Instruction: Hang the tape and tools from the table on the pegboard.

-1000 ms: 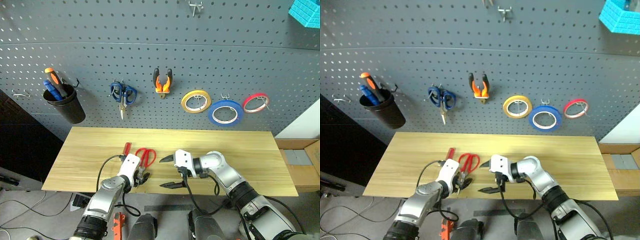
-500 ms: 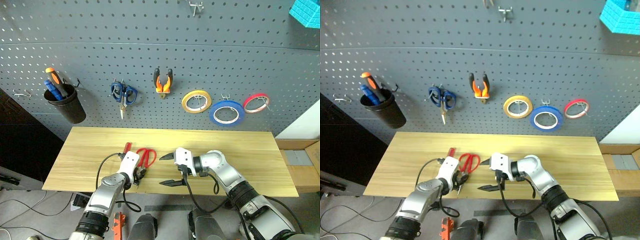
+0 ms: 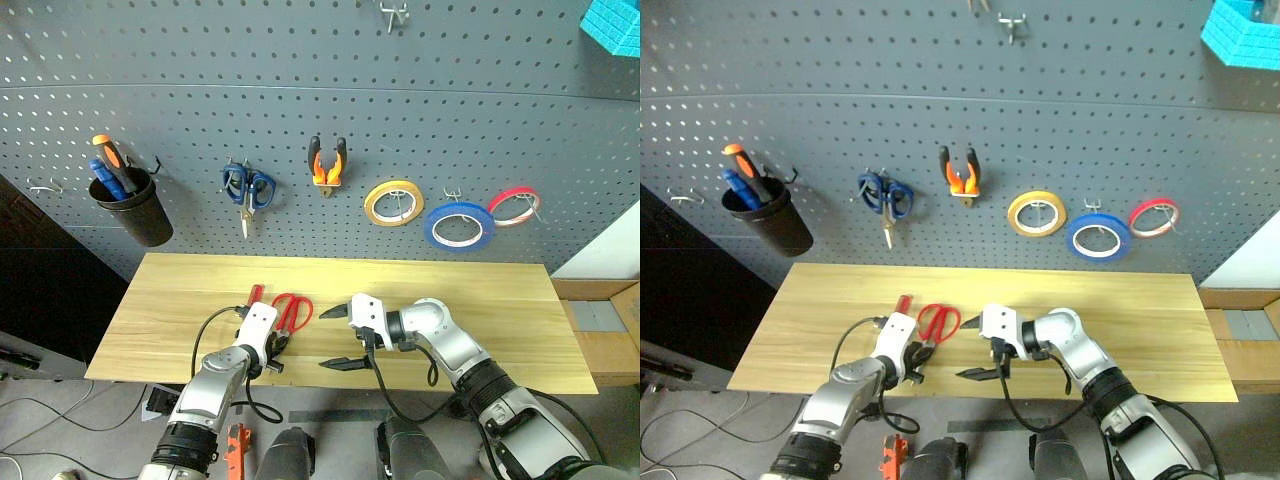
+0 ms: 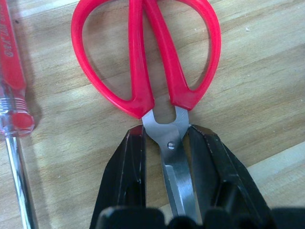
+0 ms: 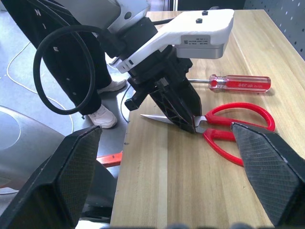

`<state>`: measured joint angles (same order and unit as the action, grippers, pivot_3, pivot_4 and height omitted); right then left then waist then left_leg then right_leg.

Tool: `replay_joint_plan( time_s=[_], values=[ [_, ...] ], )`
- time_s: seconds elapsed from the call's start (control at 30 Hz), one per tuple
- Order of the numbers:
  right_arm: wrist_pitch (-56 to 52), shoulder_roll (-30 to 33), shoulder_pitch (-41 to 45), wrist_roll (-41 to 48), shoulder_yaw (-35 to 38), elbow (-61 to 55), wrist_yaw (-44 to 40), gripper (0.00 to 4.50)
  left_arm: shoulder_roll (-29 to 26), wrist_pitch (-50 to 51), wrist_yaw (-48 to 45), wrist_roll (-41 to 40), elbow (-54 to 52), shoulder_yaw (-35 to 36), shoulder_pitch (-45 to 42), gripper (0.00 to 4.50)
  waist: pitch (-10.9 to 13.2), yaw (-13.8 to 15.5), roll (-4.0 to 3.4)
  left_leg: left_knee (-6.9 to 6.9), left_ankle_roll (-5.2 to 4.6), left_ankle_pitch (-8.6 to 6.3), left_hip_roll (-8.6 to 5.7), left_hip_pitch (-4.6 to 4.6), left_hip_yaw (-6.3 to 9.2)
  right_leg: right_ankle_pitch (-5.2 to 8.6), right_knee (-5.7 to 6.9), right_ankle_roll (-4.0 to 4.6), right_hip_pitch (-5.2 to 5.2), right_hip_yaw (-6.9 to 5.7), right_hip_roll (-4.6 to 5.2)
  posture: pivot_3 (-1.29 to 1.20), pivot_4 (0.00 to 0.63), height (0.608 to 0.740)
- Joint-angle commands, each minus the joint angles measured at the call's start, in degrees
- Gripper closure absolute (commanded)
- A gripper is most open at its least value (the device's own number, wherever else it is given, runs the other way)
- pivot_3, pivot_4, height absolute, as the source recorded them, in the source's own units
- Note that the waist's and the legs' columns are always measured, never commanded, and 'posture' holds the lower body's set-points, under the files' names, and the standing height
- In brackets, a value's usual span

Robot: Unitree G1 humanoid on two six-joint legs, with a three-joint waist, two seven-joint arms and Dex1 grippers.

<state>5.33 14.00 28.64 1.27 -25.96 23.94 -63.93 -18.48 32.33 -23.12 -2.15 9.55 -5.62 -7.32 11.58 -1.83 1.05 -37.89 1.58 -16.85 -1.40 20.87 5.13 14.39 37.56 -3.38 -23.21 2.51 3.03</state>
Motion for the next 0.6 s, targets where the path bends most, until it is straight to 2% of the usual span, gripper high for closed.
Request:
replay_joint_plan(
  time_s=[0.03, 0.17, 0.4, 0.5, 0.6],
  values=[
    [1.3, 0.1, 0.8, 0.7, 1.1, -0.9, -0.8, 0.0, -1.2, -0.2, 0.9, 0.4, -6.3, 1.0, 3.2, 3.55, 0.0, 0.0, 0.0, 0.01, 0.0, 0.0, 0.01, 0.02, 0.0, 0.0, -0.01, 0.0, -0.01, 0.0, 0.01, 0.04, 0.176, 0.74],
    [-0.2, 0.0, 1.1, 3.0, 3.4, -2.9, -0.3, 0.0, -1.8, -5.4, 3.5, 0.6, -18.0, 4.3, 8.8, 3.55, 0.0, 0.2, 0.01, 0.05, 0.04, -0.01, 0.04, 0.15, 0.12, -0.01, -0.21, 0.01, -0.07, -0.08, 0.04, 0.06, 0.152, 0.74],
    [-8.1, -1.4, 1.0, 8.1, 8.8, -10.0, 3.7, 0.0, -9.4, -16.7, 7.4, 12.1, -34.2, 3.1, 20.8, 3.55, -0.2, 0.9, -0.01, 0.13, 0.35, -0.09, 0.0, 0.33, 0.33, -0.02, -0.6, 0.02, -0.08, -0.17, 0.09, 0.1, 0.115, 0.74],
    [-11.9, -2.6, 0.7, 10.1, 10.4, -13.7, 6.1, 0.0, -9.2, -16.1, 9.5, 14.2, -36.8, 4.8, 23.8, 3.55, -0.6, 1.7, -0.01, 0.1, 0.4, -0.08, -0.01, 0.59, 0.33, -0.02, -0.6, 0.02, -0.33, -0.18, 0.07, 0.11, 0.105, 0.74],
    [-12.4, -3.1, 0.4, 9.8, 10.0, -14.3, 7.0, 0.0, -5.1, -14.2, 10.6, 10.8, -32.9, 6.1, 23.1, 3.55, -1.3, 2.3, -0.12, 0.06, 0.44, -0.05, -0.01, 0.97, 0.35, -0.02, -0.53, 0.03, -0.73, -0.22, 0.05, 0.1, 0.097, 0.74]
  ],
)
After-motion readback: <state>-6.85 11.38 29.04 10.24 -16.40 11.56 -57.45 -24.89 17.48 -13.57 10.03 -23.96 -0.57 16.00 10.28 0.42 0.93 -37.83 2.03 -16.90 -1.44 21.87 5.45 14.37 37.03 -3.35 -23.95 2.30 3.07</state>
